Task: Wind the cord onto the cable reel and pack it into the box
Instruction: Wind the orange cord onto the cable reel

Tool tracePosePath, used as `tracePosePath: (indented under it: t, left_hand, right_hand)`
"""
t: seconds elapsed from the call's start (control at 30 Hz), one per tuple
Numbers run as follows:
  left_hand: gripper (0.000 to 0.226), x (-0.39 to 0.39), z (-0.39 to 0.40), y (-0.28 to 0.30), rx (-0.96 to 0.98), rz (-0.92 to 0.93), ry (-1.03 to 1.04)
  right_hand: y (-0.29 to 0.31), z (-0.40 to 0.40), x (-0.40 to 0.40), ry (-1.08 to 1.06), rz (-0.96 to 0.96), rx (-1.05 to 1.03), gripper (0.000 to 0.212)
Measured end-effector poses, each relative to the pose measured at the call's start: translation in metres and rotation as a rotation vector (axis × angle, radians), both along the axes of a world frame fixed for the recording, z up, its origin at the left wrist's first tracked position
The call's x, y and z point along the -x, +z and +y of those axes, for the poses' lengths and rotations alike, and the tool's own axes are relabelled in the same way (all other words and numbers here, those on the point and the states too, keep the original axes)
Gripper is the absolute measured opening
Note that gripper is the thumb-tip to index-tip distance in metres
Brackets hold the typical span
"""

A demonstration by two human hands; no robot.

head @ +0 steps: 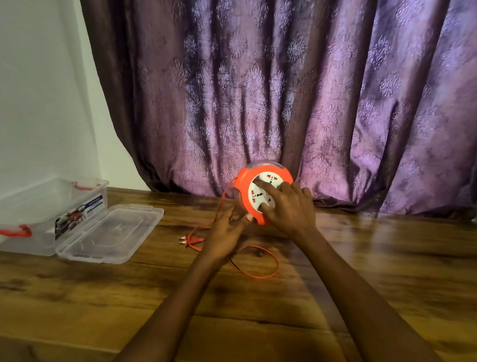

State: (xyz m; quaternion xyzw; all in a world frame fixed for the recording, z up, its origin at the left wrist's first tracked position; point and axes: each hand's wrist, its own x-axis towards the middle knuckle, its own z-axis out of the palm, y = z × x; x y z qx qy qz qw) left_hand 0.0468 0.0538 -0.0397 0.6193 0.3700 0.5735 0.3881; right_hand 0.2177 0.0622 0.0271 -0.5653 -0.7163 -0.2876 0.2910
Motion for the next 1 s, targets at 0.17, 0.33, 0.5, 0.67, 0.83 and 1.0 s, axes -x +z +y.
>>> tracePosePath:
  t: [0.17, 0.33, 0.5, 0.67, 0.83, 1.0]
  left_hand:
    - [0.027, 0.004, 0.005, 0.003, 0.038, -0.384, 0.065]
    - [0.024, 0.007, 0.006, 0.005, 0.057, -0.421, 0.072]
    - [0.021, -0.004, 0.005, -0.003, -0.015, -0.298, 0.157]
    - [0.033, -0.008, 0.002, -0.005, -0.038, -0.272, 0.215]
    - [0.039, -0.003, 0.003, -0.006, -0.093, -0.236, 0.277]
    - [0.036, 0.006, 0.008, -0.004, -0.011, -0.351, 0.302]
  right_hand:
    - [0.001, -0.002, 0.013, 0.073, -0.08, -0.062, 0.059]
    - [-0.001, -0.001, 0.017, 0.082, -0.114, -0.058, 0.061]
    - [-0.005, -0.005, 0.031, -0.01, 0.328, 0.172, 0.064]
    - [0.002, -0.005, 0.055, 0.294, 1.585, 0.527, 0.036]
    - [-0.007, -0.002, 0.058, 0.336, 1.852, 0.676, 0.036]
    - [-0.014, -0.003, 0.041, 0.227, 1.178, 0.549, 0.047]
